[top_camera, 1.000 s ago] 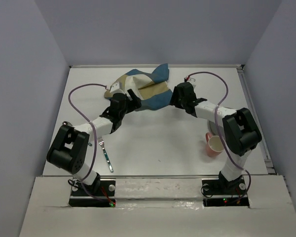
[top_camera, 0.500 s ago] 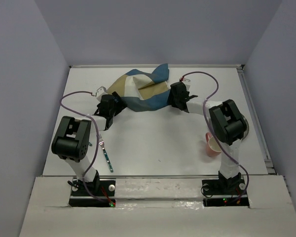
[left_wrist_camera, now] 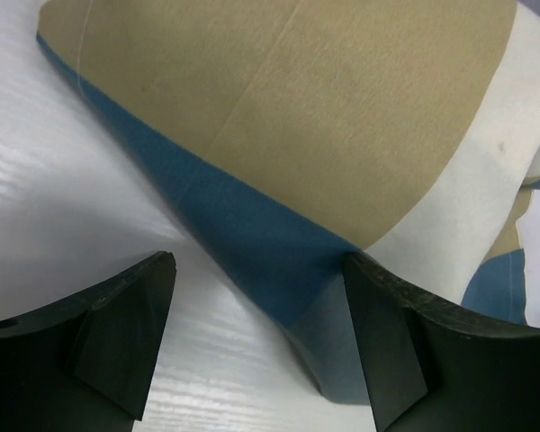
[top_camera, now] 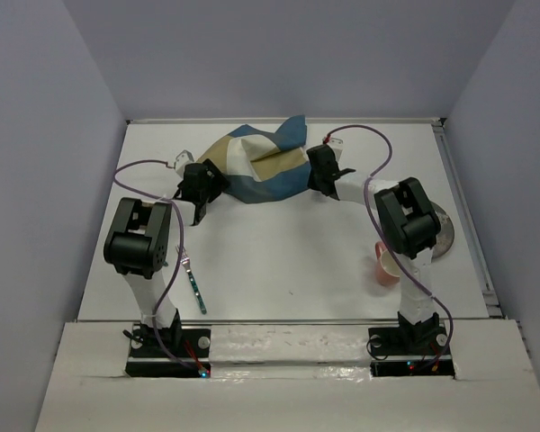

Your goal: Set the dinner table for one person

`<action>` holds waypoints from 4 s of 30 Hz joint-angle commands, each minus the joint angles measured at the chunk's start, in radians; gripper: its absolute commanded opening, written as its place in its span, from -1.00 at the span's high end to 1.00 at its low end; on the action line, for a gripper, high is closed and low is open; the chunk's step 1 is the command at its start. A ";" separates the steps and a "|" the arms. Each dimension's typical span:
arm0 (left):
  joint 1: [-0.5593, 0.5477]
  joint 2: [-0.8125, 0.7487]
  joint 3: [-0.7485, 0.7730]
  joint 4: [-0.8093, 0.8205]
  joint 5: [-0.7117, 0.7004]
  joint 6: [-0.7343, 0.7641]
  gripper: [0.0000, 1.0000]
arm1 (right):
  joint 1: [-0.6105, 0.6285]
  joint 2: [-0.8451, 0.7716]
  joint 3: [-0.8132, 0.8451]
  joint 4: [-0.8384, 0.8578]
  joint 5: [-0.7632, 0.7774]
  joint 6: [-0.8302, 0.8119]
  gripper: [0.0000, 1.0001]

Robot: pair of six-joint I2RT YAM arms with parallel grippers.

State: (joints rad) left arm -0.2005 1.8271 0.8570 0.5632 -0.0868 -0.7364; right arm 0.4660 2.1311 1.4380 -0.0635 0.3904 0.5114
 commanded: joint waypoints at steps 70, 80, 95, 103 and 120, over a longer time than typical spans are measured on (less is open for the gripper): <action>-0.201 -0.667 -0.438 -0.407 -0.245 0.062 -0.24 | 0.010 -0.700 -0.649 0.073 0.061 0.025 1.00; -0.208 -0.558 -0.409 -0.391 -0.225 0.051 -0.35 | 0.010 -0.718 -0.686 0.076 0.048 0.041 1.00; -0.218 -0.554 -0.406 -0.306 -0.219 0.072 0.96 | 0.010 -0.752 -0.694 0.083 0.050 0.039 1.00; -0.218 -0.843 -0.232 -0.333 -0.241 0.141 1.00 | 0.010 -0.952 -0.676 0.067 0.041 -0.019 1.00; -0.220 -0.904 0.132 -0.284 -0.195 0.170 1.00 | 0.010 -1.150 -0.268 -0.131 0.057 -0.200 1.00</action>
State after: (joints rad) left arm -0.4183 0.8684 0.9108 0.2115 -0.2874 -0.5930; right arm 0.4664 0.9184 1.0790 -0.1719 0.4149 0.3878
